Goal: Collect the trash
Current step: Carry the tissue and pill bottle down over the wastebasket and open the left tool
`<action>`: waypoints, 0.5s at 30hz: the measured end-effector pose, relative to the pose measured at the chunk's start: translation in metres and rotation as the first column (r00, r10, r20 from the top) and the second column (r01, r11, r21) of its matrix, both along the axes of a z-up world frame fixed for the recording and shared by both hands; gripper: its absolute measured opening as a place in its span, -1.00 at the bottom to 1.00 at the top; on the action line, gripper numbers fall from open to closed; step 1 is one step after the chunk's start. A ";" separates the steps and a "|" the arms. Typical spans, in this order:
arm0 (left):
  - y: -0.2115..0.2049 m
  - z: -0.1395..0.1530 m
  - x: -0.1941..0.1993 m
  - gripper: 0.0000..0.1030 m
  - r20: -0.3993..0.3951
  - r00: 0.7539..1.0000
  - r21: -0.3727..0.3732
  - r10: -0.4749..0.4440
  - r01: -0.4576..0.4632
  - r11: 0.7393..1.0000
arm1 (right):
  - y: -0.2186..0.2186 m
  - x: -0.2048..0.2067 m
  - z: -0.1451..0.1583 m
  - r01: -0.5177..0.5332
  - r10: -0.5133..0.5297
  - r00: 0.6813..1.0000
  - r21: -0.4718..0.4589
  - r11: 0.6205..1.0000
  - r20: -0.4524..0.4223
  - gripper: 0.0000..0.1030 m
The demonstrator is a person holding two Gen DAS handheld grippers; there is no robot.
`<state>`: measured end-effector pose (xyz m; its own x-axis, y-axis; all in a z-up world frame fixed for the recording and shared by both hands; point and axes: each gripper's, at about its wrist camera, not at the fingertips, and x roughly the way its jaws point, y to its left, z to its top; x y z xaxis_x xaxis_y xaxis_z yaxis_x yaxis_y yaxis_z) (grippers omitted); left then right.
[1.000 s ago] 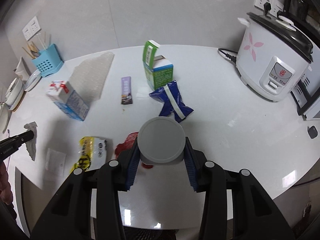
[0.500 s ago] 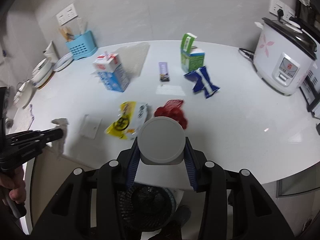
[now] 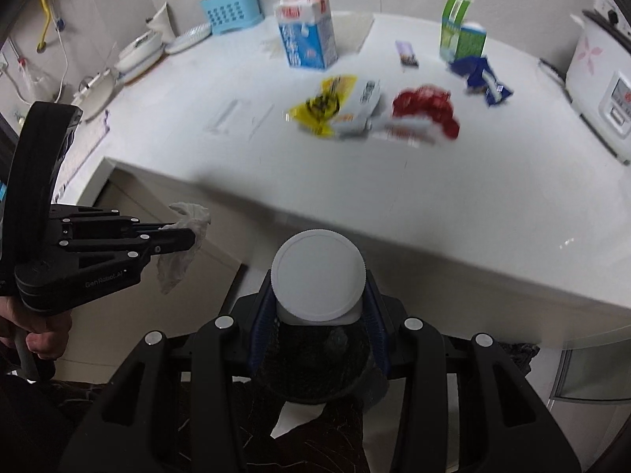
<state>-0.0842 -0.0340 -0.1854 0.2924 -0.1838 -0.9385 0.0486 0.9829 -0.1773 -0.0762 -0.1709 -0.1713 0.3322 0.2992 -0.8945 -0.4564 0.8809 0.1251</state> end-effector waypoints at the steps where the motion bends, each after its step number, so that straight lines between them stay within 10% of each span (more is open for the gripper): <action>1: -0.001 -0.007 -0.002 -0.85 -0.008 1.000 -0.001 0.000 0.000 1.000 | 0.001 -0.003 -0.009 -0.004 0.004 1.000 -0.002 1.000 -0.015 -0.23; 15: -0.017 -0.120 -0.018 -0.85 -0.123 0.992 -0.039 -0.007 0.002 0.999 | 0.003 -0.022 -0.138 0.004 -0.023 0.981 -0.097 0.995 -0.191 -0.23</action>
<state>-0.1024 -0.0510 -0.3051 0.1745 -0.2221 -0.9593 0.0286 0.9750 -0.2206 -0.0977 -0.1675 -0.3091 0.1550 0.2057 -0.9663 -0.4203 0.8989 0.1239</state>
